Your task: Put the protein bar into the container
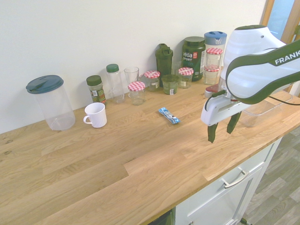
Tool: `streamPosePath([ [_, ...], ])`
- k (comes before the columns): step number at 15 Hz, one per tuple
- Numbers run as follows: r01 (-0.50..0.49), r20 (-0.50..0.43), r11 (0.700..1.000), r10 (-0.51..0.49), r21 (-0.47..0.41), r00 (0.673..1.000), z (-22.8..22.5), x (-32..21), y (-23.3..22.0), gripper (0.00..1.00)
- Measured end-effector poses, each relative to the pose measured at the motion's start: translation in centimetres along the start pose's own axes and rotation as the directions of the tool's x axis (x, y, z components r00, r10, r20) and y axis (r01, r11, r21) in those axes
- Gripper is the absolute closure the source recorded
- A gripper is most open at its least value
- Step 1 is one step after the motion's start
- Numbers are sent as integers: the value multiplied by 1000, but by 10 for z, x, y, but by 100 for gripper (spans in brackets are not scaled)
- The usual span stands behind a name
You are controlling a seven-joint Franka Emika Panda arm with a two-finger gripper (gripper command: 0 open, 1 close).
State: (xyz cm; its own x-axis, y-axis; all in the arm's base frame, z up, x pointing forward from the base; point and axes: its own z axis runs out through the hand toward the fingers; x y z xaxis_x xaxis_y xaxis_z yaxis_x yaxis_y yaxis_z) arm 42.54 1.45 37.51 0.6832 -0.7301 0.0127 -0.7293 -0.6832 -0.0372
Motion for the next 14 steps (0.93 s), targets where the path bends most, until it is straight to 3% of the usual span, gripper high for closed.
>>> streamPosePath([
  [4,11,-21,1000,-11,-5,1000,-6,3,-3,0],
  [10,-8,-99,1000,10,18,995,-67,15,-47,0],
  [14,21,-94,1000,-22,-3,995,-54,31,-94,0],
])
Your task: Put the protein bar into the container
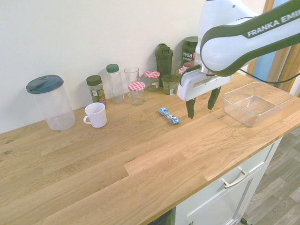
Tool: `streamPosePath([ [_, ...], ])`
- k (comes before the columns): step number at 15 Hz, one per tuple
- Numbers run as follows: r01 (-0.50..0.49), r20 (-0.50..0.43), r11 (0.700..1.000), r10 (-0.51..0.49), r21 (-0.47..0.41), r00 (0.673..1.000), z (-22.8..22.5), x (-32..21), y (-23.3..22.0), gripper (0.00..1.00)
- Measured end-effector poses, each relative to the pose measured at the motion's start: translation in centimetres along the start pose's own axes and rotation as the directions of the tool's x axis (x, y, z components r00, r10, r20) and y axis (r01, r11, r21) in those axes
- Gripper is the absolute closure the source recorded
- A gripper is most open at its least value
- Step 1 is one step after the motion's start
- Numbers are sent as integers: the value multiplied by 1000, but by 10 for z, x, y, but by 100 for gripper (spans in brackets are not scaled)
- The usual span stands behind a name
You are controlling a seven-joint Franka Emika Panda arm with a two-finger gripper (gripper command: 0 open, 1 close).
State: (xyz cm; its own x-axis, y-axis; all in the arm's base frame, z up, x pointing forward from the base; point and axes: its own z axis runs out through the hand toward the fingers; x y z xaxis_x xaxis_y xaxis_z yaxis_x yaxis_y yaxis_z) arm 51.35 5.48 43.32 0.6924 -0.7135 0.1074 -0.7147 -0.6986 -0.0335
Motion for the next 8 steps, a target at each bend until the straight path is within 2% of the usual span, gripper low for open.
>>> streamPosePath([
  [8,20,0,999,-20,-35,1000,47,30,-54,0],
])
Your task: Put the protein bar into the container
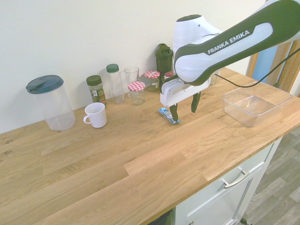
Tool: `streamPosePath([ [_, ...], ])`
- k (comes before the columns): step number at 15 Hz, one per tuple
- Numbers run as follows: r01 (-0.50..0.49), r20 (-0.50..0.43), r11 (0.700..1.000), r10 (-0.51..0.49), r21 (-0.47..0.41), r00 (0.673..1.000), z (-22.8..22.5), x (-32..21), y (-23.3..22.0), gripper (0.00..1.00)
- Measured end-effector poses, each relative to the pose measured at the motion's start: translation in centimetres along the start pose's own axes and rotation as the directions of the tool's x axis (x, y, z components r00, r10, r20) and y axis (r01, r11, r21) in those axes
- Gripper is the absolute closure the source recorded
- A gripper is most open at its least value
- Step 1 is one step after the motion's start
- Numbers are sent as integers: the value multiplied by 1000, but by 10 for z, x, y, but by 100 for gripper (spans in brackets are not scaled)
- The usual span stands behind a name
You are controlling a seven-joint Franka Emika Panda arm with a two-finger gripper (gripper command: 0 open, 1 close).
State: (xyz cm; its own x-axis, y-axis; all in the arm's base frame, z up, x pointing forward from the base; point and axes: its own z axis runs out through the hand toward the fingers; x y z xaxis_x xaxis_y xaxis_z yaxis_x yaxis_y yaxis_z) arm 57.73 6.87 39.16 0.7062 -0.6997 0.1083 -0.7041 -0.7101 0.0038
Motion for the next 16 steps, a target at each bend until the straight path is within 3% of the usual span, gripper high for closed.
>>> streamPosePath([
  [16,-50,1,998,50,-24,999,33,20,-34,0],
])
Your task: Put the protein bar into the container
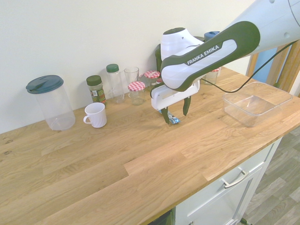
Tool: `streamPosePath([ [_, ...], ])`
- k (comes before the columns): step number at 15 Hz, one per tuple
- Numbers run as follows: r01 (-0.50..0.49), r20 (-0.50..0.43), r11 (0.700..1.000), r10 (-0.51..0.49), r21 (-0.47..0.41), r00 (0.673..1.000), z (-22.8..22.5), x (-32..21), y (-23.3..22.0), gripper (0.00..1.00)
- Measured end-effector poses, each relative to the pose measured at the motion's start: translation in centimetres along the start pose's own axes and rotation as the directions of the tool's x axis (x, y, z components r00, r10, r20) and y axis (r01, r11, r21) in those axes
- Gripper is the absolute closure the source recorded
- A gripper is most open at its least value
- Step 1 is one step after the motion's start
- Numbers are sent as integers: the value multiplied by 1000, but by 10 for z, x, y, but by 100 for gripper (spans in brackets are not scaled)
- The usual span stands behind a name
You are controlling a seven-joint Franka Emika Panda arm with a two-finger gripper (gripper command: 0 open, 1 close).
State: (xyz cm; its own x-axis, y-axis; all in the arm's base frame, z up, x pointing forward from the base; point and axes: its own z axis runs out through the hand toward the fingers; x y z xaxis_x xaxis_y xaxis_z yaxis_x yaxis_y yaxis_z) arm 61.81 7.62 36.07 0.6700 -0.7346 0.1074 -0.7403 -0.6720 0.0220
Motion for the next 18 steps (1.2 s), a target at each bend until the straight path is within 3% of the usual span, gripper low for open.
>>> streamPosePath([
  [2,-3,1,1000,3,-4,1000,2,2,-4,0],
  [3,-6,3,1000,6,-8,1000,4,5,-5,100],
  [18,-9,8,1000,9,-25,1000,14,12,-14,100],
])
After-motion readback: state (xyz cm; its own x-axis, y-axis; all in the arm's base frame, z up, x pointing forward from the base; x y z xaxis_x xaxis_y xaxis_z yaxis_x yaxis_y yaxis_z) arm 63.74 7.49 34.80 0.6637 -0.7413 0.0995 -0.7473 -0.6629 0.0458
